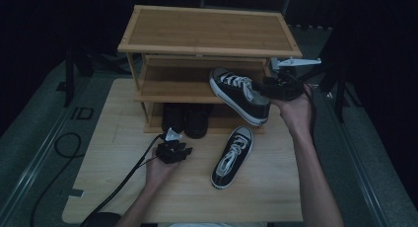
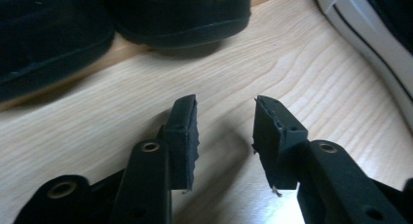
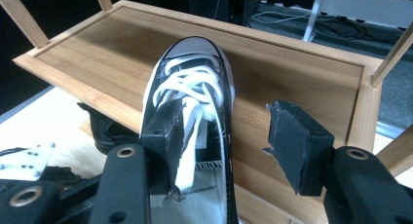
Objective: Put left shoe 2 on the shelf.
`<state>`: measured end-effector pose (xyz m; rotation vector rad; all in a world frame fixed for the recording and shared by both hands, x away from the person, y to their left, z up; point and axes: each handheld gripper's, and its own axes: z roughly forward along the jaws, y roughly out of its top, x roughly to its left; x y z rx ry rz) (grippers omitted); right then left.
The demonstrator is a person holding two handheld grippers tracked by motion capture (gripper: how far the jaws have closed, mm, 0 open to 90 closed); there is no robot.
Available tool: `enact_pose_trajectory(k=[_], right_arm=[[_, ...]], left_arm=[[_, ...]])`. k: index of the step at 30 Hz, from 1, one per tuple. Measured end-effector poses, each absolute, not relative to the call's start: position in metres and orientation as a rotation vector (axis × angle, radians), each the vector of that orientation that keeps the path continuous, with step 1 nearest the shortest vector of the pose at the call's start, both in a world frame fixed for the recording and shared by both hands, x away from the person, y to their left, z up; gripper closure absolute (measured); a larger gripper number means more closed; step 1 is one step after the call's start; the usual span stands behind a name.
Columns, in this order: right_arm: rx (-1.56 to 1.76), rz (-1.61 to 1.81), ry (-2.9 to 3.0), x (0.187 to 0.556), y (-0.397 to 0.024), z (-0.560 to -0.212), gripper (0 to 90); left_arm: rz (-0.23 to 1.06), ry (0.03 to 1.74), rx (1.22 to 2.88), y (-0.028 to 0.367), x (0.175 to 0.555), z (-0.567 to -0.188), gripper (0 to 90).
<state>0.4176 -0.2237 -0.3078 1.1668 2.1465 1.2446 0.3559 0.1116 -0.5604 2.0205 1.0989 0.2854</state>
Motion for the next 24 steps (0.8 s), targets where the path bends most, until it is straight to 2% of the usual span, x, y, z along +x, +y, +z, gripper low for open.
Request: enact_pose_trajectory(k=[8,11,12,13,14,24], right_arm=[[1.152,1.251,2.137,0.409,-0.233,-0.304,48.4],[1.157,1.269,2.115,0.404,-0.239,-0.304,49.0],[1.159,1.276,2.106,0.403,-0.241,-0.304,49.1],[1.164,1.28,2.1,0.401,-0.243,-0.304,49.1],[1.166,1.281,2.096,0.399,-0.245,-0.304,49.4],[1.186,1.273,2.033,0.379,-0.268,-0.308,50.8]], left_arm=[[0.322,1.035,2.056,0.089,0.352,-0.552,70.0],[0.36,1.006,2.067,0.076,0.352,-0.547,76.0],[0.378,0.994,2.077,0.071,0.353,-0.546,83.3],[0.389,0.983,2.087,0.067,0.354,-0.544,83.3],[0.397,0.978,2.099,0.063,0.356,-0.543,89.1],[0.427,1.031,2.048,0.034,0.376,-0.538,90.0]])
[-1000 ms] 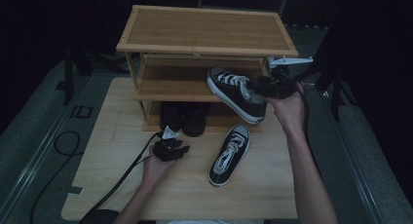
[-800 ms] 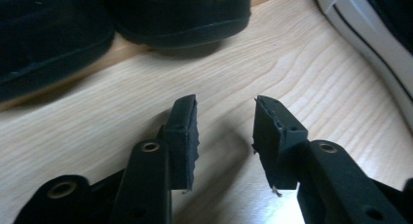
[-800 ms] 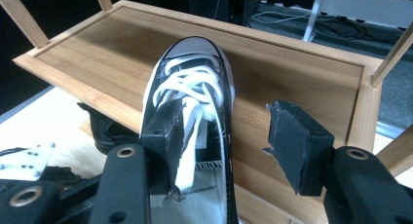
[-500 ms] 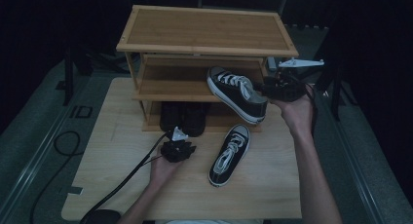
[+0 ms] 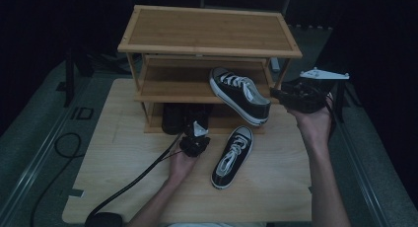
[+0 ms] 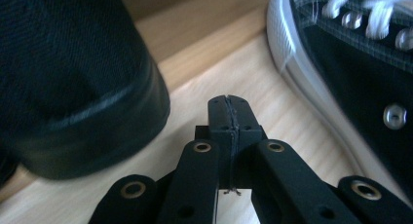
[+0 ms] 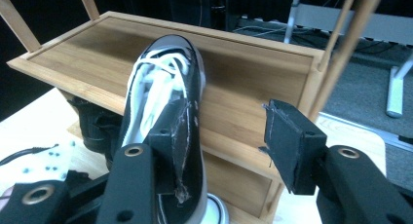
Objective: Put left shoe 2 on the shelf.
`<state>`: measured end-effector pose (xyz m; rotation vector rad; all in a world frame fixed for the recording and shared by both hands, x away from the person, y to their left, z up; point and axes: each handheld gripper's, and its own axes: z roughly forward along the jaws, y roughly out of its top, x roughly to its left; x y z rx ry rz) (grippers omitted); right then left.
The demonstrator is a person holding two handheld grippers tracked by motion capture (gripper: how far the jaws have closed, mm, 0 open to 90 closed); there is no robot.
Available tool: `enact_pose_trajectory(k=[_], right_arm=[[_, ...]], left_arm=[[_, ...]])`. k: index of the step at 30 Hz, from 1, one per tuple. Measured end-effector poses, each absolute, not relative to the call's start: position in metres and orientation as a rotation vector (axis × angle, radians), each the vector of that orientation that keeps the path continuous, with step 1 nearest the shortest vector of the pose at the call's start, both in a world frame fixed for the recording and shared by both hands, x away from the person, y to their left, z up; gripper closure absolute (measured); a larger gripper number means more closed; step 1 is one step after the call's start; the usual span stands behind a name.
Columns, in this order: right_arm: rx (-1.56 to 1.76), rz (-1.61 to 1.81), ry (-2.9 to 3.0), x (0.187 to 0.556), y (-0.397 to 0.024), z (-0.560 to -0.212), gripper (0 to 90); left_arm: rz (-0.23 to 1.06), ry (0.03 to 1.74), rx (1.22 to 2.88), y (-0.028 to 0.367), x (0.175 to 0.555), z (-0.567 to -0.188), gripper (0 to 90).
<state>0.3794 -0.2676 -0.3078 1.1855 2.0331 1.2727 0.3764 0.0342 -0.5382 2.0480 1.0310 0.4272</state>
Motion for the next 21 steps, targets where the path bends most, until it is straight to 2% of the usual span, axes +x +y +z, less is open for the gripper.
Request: enact_pose_trajectory(k=[5,13,14,15,18,20,21], right_arm=[[1.209,1.246,2.004,0.373,-0.277,-0.313,52.5],[1.225,1.173,2.015,0.366,-0.289,-0.329,62.5],[1.225,1.16,2.033,0.363,-0.292,-0.333,69.9],[1.225,1.16,2.033,0.363,-0.292,-0.333,69.9],[1.194,1.102,2.077,0.357,-0.292,-0.341,80.5],[1.185,1.094,2.085,0.355,-0.292,-0.342,82.3],[1.171,1.09,2.094,0.351,-0.291,-0.345,86.4]], left_arm=[[0.449,1.017,2.043,0.018,0.387,-0.535,90.0],[0.52,1.035,2.038,-0.011,0.405,-0.536,90.0],[0.524,1.039,2.041,-0.014,0.408,-0.536,90.0],[0.52,1.048,2.043,-0.017,0.411,-0.537,90.0],[0.536,1.058,2.055,-0.027,0.419,-0.539,90.0],[0.532,1.065,2.061,-0.031,0.424,-0.54,90.0],[0.528,1.073,2.056,-0.033,0.426,-0.541,90.0]])
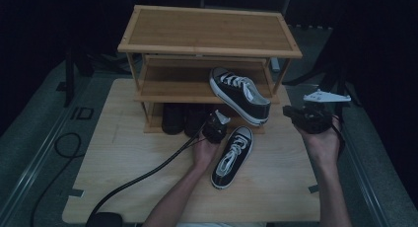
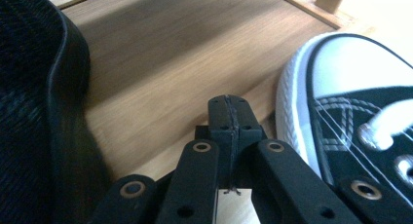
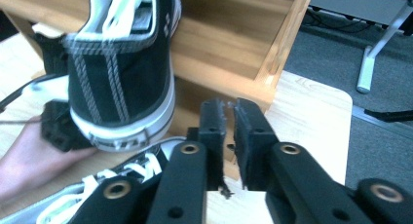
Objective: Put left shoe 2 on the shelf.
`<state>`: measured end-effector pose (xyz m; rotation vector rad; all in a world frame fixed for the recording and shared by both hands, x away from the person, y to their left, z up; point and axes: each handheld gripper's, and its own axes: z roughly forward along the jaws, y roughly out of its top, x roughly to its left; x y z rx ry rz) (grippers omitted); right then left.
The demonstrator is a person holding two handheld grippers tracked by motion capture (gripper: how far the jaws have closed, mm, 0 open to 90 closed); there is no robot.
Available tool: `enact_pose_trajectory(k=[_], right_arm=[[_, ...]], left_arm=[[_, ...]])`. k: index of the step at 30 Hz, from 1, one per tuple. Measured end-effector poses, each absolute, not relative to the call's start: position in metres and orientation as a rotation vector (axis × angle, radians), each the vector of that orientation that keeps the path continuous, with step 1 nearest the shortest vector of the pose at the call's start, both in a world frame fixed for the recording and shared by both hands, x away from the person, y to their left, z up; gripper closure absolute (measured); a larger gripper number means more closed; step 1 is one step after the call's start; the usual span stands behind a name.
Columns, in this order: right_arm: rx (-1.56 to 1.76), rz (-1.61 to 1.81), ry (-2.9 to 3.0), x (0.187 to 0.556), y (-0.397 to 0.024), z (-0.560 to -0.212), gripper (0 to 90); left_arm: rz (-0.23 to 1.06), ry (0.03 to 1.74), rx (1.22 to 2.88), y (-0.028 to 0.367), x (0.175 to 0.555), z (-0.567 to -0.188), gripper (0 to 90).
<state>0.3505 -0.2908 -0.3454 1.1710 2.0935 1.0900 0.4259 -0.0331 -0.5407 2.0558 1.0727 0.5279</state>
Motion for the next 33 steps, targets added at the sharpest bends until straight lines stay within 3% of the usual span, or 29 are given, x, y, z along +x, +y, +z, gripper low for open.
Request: enact_pose_trajectory(k=[15,33], right_arm=[[0.985,1.093,2.167,0.32,-0.26,-0.36,89.7],[0.979,1.095,2.172,0.323,-0.252,-0.371,90.0]], left_arm=[[0.546,1.141,2.021,-0.034,0.444,-0.553,90.0],[0.567,1.18,1.998,-0.034,0.448,-0.558,90.0]])
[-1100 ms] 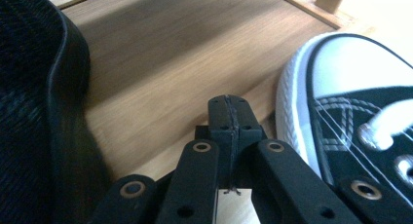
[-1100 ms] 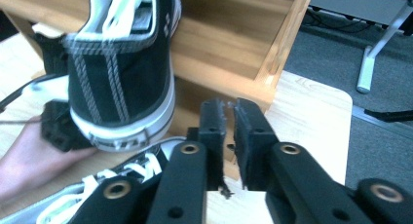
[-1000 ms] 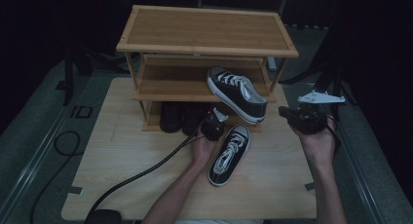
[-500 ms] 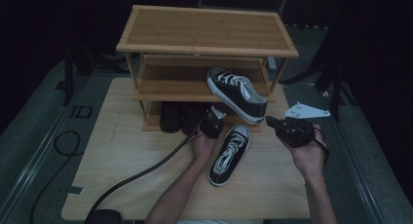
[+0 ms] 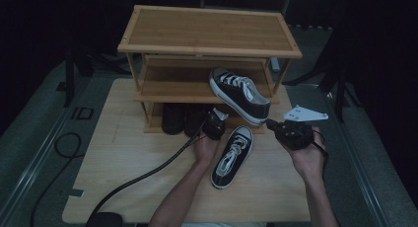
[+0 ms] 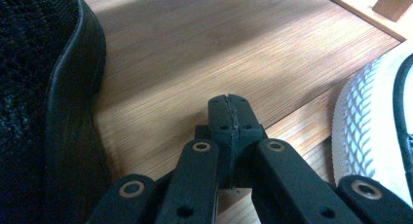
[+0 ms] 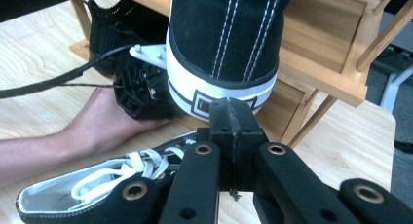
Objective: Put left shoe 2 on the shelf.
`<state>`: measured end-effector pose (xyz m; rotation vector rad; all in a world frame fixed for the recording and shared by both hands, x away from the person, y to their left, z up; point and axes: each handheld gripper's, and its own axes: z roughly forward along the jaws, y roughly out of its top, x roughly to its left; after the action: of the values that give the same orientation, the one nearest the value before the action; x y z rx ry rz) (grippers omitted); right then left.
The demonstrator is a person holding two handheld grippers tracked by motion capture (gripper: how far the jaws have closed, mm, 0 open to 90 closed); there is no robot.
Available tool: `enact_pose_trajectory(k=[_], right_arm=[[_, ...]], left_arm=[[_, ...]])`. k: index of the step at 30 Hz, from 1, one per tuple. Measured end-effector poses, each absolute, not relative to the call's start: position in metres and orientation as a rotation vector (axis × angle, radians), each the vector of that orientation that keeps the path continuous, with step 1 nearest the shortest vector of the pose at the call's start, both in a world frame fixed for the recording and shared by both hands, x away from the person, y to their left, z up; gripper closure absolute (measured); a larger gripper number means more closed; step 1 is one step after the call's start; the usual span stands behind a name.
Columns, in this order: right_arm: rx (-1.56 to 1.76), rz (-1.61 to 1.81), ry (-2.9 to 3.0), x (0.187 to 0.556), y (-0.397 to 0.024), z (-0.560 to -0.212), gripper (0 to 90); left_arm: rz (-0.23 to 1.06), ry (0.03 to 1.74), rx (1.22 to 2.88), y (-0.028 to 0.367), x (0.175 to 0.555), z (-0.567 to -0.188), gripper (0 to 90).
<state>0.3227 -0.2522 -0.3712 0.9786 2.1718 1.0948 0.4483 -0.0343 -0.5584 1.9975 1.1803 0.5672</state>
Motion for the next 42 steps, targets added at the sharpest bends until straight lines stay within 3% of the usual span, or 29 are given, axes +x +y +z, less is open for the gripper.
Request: enact_pose_trajectory(k=[42], right_arm=[[0.866,1.177,2.241,0.342,-0.208,-0.367,90.0]], left_arm=[[0.596,1.176,2.007,-0.036,0.448,-0.559,90.0]])
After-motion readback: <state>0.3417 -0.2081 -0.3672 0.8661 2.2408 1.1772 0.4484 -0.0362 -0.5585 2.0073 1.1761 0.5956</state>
